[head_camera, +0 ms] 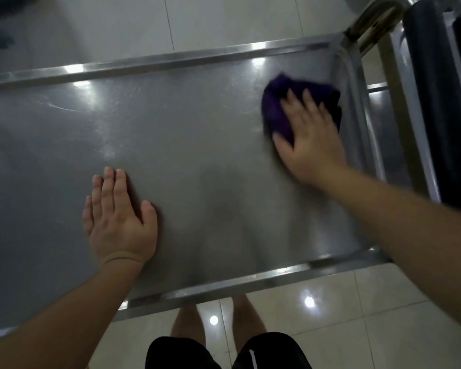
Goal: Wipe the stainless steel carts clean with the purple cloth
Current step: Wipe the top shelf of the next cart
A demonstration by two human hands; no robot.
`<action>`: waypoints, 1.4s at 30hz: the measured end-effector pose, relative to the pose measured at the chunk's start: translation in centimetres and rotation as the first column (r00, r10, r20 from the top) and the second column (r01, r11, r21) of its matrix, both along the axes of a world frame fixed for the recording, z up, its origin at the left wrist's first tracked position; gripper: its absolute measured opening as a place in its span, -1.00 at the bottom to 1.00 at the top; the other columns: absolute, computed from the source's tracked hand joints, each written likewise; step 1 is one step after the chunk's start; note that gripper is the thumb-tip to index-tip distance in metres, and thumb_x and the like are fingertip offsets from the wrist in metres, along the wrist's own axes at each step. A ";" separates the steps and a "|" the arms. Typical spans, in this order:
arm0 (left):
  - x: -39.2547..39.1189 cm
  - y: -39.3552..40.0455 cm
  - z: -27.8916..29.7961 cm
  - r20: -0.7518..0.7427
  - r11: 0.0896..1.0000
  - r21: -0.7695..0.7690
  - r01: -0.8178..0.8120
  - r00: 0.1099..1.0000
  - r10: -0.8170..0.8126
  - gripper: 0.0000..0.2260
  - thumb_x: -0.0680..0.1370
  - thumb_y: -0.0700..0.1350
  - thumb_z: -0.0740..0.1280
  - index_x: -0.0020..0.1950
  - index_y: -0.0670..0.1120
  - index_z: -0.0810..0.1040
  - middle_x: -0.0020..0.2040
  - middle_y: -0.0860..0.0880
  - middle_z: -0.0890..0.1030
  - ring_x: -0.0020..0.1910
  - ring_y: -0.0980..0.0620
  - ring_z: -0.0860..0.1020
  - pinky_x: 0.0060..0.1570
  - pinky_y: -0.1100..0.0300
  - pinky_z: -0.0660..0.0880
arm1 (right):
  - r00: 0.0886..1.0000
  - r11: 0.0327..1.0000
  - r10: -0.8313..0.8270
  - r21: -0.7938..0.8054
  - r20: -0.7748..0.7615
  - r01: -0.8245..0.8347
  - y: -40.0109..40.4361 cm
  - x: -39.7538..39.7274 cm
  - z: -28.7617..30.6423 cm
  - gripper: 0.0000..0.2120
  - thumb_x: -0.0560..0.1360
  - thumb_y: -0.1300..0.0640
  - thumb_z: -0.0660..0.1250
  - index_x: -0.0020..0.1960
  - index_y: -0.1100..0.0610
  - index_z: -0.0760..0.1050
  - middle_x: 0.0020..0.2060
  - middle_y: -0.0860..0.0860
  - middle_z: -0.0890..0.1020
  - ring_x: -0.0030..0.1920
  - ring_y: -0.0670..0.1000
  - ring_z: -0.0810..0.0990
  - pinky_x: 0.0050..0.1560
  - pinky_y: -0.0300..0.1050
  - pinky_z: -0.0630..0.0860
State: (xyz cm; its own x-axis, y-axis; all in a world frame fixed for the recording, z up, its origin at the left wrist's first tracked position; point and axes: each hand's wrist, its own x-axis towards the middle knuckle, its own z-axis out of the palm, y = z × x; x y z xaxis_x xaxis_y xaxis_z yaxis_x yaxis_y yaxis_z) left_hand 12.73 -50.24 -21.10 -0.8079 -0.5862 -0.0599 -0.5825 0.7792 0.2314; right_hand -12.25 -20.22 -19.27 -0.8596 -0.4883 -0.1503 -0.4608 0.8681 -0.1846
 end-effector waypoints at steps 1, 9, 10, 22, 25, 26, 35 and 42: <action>-0.1 0.0 0.0 -0.001 1.000 0.005 -0.002 1.000 0.002 -0.32 0.61 0.14 0.09 0.71 -0.05 0.14 0.73 -0.06 0.14 0.71 -0.07 0.04 0.67 -0.09 -0.05 | 1.000 1.000 0.027 -0.014 -0.005 -0.027 1.1 3.4 0.1 -0.32 0.64 -0.24 0.07 0.67 0.03 0.10 0.65 -0.01 0.17 0.66 0.11 0.04 0.61 0.21 0.06; 0.1 0.0 0.2 0.003 1.000 0.004 -0.004 1.000 0.004 -0.30 0.60 0.15 0.07 0.72 -0.07 0.14 0.73 -0.08 0.13 0.71 -0.08 0.04 0.67 -0.06 -0.08 | 0.882 0.891 0.444 0.028 0.158 -0.453 8.2 17.8 -0.2 -0.32 0.64 -0.27 0.13 0.68 -0.11 0.05 0.67 -0.14 0.07 0.66 0.05 0.01 0.57 0.20 0.06; 0.1 0.0 0.1 0.002 1.000 0.003 -0.007 1.000 0.007 -0.30 0.60 0.15 0.07 0.72 -0.07 0.14 0.73 -0.07 0.13 0.71 -0.08 0.04 0.67 -0.05 -0.08 | 0.873 0.881 0.466 0.021 0.142 -0.473 7.5 16.6 -0.4 -0.30 0.61 -0.24 0.19 0.68 -0.10 0.08 0.66 -0.13 0.10 0.66 0.05 0.04 0.58 0.21 0.08; 0.1 -0.1 -0.3 -0.008 1.000 -0.011 -0.017 1.000 0.017 -0.31 0.61 0.15 0.10 0.72 -0.07 0.16 0.73 -0.06 0.15 0.71 -0.06 0.05 0.66 0.03 -0.13 | 0.992 0.992 -0.126 -0.020 0.008 0.126 -13.0 -7.3 -0.4 -0.31 0.62 -0.28 -0.07 0.69 -0.05 0.00 0.68 -0.08 0.00 0.67 0.05 -0.11 0.63 0.10 -0.15; -0.1 -0.1 -0.3 -0.019 1.000 -0.004 -0.014 1.000 0.013 -0.32 0.61 0.14 0.12 0.71 -0.06 0.18 0.72 -0.06 0.17 0.71 -0.05 0.06 0.65 0.04 -0.13 | 0.983 0.983 -0.185 -0.008 0.021 0.185 -14.6 -6.9 -0.4 -0.29 0.63 -0.27 -0.11 0.70 0.00 -0.08 0.68 -0.03 -0.06 0.67 0.08 -0.17 0.63 0.14 -0.19; -0.1 -0.1 -0.3 -0.016 1.000 -0.005 -0.011 1.000 0.011 -0.32 0.61 0.14 0.12 0.71 -0.06 0.17 0.72 -0.05 0.17 0.71 -0.05 0.05 0.65 0.05 -0.14 | 0.988 0.988 -0.155 -0.011 0.027 0.155 -14.4 -6.0 -0.4 -0.29 0.63 -0.27 -0.11 0.70 0.00 -0.07 0.68 -0.04 -0.05 0.67 0.08 -0.16 0.63 0.13 -0.18; -0.2 -0.4 0.5 -0.001 0.998 0.053 -0.016 1.000 0.016 -0.34 0.63 0.14 0.14 0.72 -0.02 0.14 0.73 -0.03 0.15 0.71 -0.03 0.03 0.65 0.05 -0.17 | 0.949 0.957 0.290 -0.051 0.120 -0.286 -5.7 18.3 0.5 -0.29 0.62 -0.25 0.15 0.69 -0.08 0.04 0.67 -0.10 0.07 0.67 0.03 -0.06 0.60 0.20 0.02; 0.1 -2.1 2.5 0.017 0.965 0.263 -0.001 1.000 -0.004 -0.40 0.69 0.14 0.19 0.72 0.08 0.16 0.73 0.08 0.09 0.70 0.03 -0.01 0.64 -0.03 -0.06 | 0.846 0.866 0.476 0.039 0.238 -0.498 -3.2 23.7 1.2 -0.36 0.67 -0.31 -0.02 0.69 -0.14 -0.05 0.67 -0.18 -0.03 0.67 0.01 -0.07 0.58 0.14 -0.06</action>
